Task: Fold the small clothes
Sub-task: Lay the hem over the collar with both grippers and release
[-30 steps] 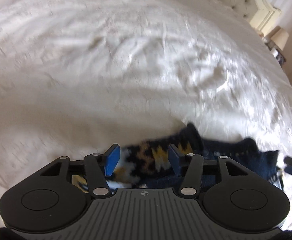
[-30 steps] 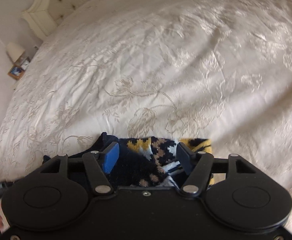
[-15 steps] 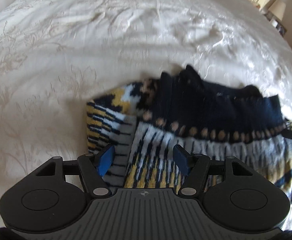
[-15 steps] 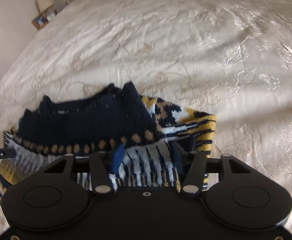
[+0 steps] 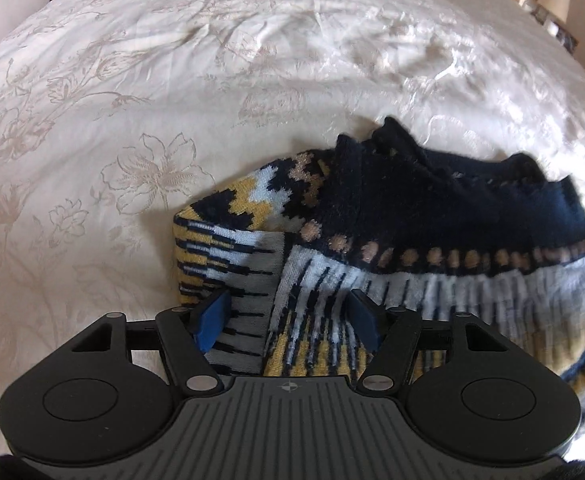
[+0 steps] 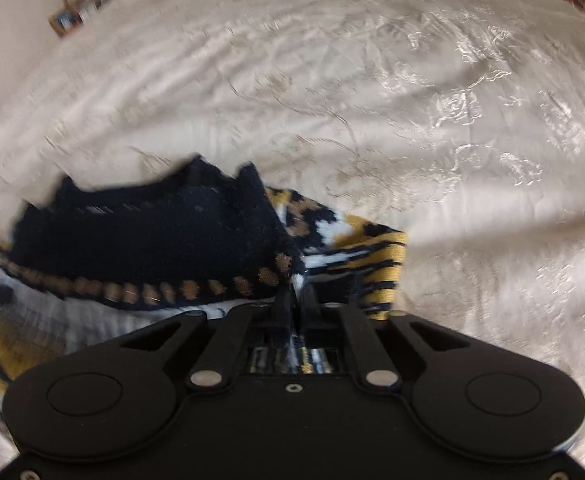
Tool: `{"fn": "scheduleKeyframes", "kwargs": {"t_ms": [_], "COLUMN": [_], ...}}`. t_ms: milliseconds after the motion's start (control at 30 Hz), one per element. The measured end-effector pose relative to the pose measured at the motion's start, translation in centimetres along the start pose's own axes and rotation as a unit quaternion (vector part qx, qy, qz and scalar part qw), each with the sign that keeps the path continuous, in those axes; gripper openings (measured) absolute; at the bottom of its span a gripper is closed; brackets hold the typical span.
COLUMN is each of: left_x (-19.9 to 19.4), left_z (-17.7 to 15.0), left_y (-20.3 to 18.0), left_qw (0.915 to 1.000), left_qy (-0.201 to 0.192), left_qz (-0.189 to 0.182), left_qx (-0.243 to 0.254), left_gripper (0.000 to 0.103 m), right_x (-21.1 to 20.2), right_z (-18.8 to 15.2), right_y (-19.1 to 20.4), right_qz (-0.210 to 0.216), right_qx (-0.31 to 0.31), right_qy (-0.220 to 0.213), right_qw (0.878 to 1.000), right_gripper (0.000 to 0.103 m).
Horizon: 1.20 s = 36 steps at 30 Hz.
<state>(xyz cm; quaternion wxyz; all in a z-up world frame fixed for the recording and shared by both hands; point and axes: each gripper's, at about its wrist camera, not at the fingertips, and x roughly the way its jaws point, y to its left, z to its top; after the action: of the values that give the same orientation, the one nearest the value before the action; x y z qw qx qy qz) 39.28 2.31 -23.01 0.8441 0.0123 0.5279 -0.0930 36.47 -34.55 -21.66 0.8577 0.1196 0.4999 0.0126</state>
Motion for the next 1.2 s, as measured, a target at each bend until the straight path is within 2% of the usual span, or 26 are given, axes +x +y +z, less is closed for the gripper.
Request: {"fn": "scheduleKeyframes", "kwargs": {"t_ms": [100, 133, 267, 333, 567, 667, 733, 800, 867, 967, 1033, 1200], "left_x": [-1.7, -2.3, -4.3, -4.6, -4.1, -3.5, -3.1, -2.8, -3.0, -3.5, -3.7, -3.9], "left_z": [-1.1, -1.7, -4.7, -5.8, -8.3, -8.5, -8.6, -8.7, -8.7, -9.0, -9.3, -9.9], "left_y": [0.5, 0.6, 0.8, 0.7, 0.9, 1.0, 1.1, 1.4, 1.1, 1.0, 1.2, 2.2], "left_qw": [0.9994, 0.9988, 0.9983, 0.9984, 0.9982, 0.9979, 0.9972, 0.9965, 0.997, 0.9983, 0.9984, 0.9983], "left_qy": [0.002, 0.002, 0.0, 0.014, 0.036, 0.042, 0.048, 0.049, 0.045, 0.034, 0.032, 0.034], "left_qz": [-0.033, -0.047, -0.057, -0.055, -0.041, -0.039, -0.039, -0.038, -0.025, -0.01, -0.004, 0.016], "left_qx": [-0.01, -0.014, -0.009, -0.006, -0.026, -0.03, -0.041, -0.056, -0.057, -0.046, -0.048, -0.044], "left_gripper": [0.063, 0.063, 0.063, 0.063, 0.063, 0.063, 0.059, 0.05, 0.032, 0.019, 0.013, 0.011], "right_x": [-2.1, -2.7, -4.7, -5.1, -5.2, -4.9, -4.8, -5.2, -5.7, -6.4, -6.6, -6.3], "right_z": [-0.9, -1.4, -4.4, -6.0, -9.5, -10.0, -10.1, -10.2, -10.2, -10.2, -10.3, -10.7], "right_y": [-0.6, -0.7, -0.8, -0.9, -1.9, -1.8, -1.7, -1.7, -1.5, -1.4, -1.6, -1.4], "right_qz": [0.03, 0.035, 0.043, 0.041, 0.0, -0.001, 0.006, 0.002, -0.003, -0.023, -0.038, -0.053], "right_qx": [0.019, 0.016, 0.003, 0.004, 0.037, 0.028, 0.034, 0.039, 0.032, 0.015, 0.014, 0.0], "right_qy": [-0.017, -0.019, -0.004, 0.01, 0.028, 0.039, 0.047, 0.043, 0.041, 0.039, 0.042, 0.053], "right_qw": [0.999, 0.999, 0.999, 0.999, 0.999, 0.999, 0.998, 0.998, 0.999, 0.999, 0.998, 0.997], "right_gripper": [0.056, 0.059, 0.059, 0.058, 0.057, 0.049, 0.033, 0.023, 0.02, 0.008, 0.009, 0.008]}}
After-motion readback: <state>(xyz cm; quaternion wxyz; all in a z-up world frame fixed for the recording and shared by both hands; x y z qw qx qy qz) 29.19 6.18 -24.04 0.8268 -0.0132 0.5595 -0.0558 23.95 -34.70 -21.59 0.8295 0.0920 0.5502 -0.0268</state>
